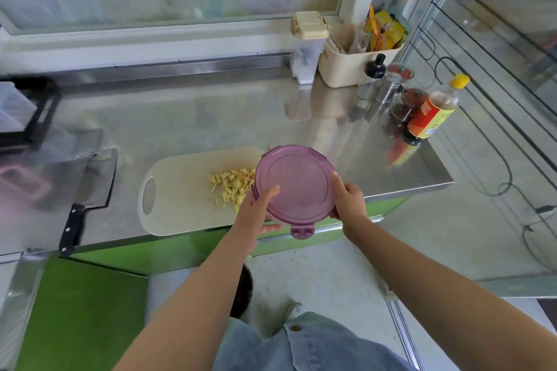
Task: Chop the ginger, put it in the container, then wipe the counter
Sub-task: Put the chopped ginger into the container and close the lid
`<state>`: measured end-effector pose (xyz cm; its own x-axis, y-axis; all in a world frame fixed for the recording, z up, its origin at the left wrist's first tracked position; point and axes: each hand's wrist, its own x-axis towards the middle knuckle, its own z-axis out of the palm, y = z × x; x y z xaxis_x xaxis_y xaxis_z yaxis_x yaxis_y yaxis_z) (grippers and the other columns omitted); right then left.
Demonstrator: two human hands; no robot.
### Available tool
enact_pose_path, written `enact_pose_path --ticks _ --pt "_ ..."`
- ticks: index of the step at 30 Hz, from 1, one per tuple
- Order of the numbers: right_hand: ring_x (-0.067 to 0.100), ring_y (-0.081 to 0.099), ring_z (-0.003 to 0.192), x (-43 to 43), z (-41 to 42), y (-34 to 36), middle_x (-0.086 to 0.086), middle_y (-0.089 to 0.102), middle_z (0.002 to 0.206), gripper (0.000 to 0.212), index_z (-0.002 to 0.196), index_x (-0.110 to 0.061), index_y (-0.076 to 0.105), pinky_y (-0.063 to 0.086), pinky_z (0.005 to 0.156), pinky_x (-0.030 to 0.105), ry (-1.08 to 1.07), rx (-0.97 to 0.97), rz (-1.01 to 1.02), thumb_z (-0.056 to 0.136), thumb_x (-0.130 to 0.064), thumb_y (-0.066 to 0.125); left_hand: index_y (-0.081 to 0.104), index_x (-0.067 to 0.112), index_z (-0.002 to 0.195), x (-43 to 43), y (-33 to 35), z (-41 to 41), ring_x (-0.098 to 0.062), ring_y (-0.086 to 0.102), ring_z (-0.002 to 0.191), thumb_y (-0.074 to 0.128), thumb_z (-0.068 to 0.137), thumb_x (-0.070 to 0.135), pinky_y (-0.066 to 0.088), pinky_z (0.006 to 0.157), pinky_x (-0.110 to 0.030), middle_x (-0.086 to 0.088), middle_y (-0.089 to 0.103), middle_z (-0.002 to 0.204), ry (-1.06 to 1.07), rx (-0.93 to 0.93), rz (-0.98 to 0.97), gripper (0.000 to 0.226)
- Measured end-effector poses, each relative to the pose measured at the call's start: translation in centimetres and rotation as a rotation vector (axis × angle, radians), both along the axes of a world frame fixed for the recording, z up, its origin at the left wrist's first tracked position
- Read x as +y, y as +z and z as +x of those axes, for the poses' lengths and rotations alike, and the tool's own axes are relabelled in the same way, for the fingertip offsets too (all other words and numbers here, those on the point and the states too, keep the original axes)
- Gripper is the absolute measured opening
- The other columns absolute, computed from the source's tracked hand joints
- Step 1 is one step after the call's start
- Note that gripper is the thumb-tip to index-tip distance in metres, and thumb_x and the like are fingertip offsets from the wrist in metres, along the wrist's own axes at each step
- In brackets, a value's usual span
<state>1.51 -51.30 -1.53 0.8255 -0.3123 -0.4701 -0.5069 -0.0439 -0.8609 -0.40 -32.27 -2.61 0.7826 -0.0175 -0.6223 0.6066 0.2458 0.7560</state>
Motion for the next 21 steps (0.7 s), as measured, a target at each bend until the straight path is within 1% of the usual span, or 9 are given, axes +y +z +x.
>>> enact_pose_path --ticks 2,4,9,12,13,15,16,18,21 --pt "0.017 0.034 0.051 0.6 -0.2 -0.3 0.0 0.037 0.061 0.039 0.071 -0.015 0.041 0.032 0.049 0.03 -0.027 -0.012 -0.003 0.087 -0.048 0.056 0.055 0.03 0.11 0.3 0.2 -0.4 -0.033 0.063 0.104 0.072 0.079 0.041 0.059 0.067 -0.041 -0.01 0.058 0.123 0.01 0.019 -0.016 0.037" --pt "0.017 0.033 0.051 1.0 -0.3 -0.4 0.001 0.037 0.062 0.037 0.072 -0.014 0.043 0.031 0.047 0.028 -0.051 -0.006 0.013 0.087 -0.045 0.057 0.055 0.03 0.109 0.6 0.1 -0.9 -0.034 0.062 0.105 0.071 0.08 0.041 0.058 0.065 -0.041 -0.01 0.058 0.123 0.015 0.036 -0.039 0.035" --pt "0.018 0.036 0.051 1.1 -1.1 -0.5 0.005 0.037 0.061 0.04 0.07 -0.011 0.042 0.035 0.045 0.028 -0.029 -0.02 -0.015 0.089 -0.043 0.058 0.055 0.028 0.113 1.0 0.2 -1.6 -0.033 0.062 0.104 0.069 0.082 0.041 0.058 0.067 -0.04 -0.011 0.06 0.12 -0.011 0.027 -0.026 0.036" --pt "0.019 0.046 0.049 0.5 -0.9 -0.1 0.009 0.046 0.067 0.048 0.079 -0.005 0.051 0.043 0.044 0.027 0.047 0.016 -0.038 0.092 -0.05 0.042 0.056 0.028 0.11 1.8 0.5 -1.5 -0.029 0.062 0.103 0.066 0.084 0.04 0.057 0.067 -0.038 -0.009 0.062 0.117 -0.068 0.024 0.009 0.031" --pt "0.018 0.05 0.049 0.3 -0.5 0.1 0.01 0.05 0.071 0.049 0.084 -0.005 0.055 0.043 0.045 0.027 0.06 0.032 -0.048 0.093 -0.05 0.038 0.056 0.027 0.112 2.1 0.7 -1.4 -0.028 0.062 0.103 0.065 0.085 0.04 0.056 0.067 -0.037 -0.009 0.063 0.117 -0.127 0.02 0.026 0.032" --pt "0.018 0.055 0.063 -0.1 0.2 0.6 0.009 0.056 0.079 0.045 0.084 -0.01 0.06 0.044 0.062 0.028 0.105 0.046 -0.119 0.094 -0.048 0.039 0.057 0.029 0.114 2.5 1.0 -1.5 -0.025 0.06 0.102 0.064 0.085 0.04 0.053 0.067 -0.035 -0.007 0.064 0.116 -0.284 0.019 0.075 0.032" --pt "0.02 0.052 0.068 -0.2 0.4 0.6 0.006 0.056 0.077 0.042 0.078 -0.013 0.06 0.041 0.068 0.03 0.137 0.044 -0.162 0.094 -0.046 0.042 0.057 0.032 0.11 2.5 1.3 -1.5 -0.022 0.059 0.101 0.064 0.085 0.039 0.05 0.068 -0.033 -0.004 0.063 0.113 -0.346 0.017 0.1 0.027" --pt "0.021 0.042 0.066 -0.3 0.4 0.5 0.002 0.047 0.065 0.041 0.063 -0.016 0.05 0.035 0.066 0.032 0.19 0.044 -0.254 0.094 -0.041 0.045 0.057 0.035 0.101 2.4 1.8 -1.6 -0.015 0.056 0.096 0.063 0.086 0.037 0.045 0.069 -0.03 0.004 0.061 0.106 -0.399 0.016 0.133 0.016" --pt "0.019 0.032 0.066 -0.2 -0.1 0.1 0.003 0.033 0.064 0.033 0.065 -0.015 0.038 0.026 0.059 0.032 0.176 0.033 -0.315 0.094 -0.028 0.042 0.057 0.035 0.098 2.3 1.9 -1.7 -0.015 0.057 0.095 0.064 0.086 0.039 0.042 0.069 -0.03 0.002 0.063 0.107 -0.393 0.016 0.132 0.015"
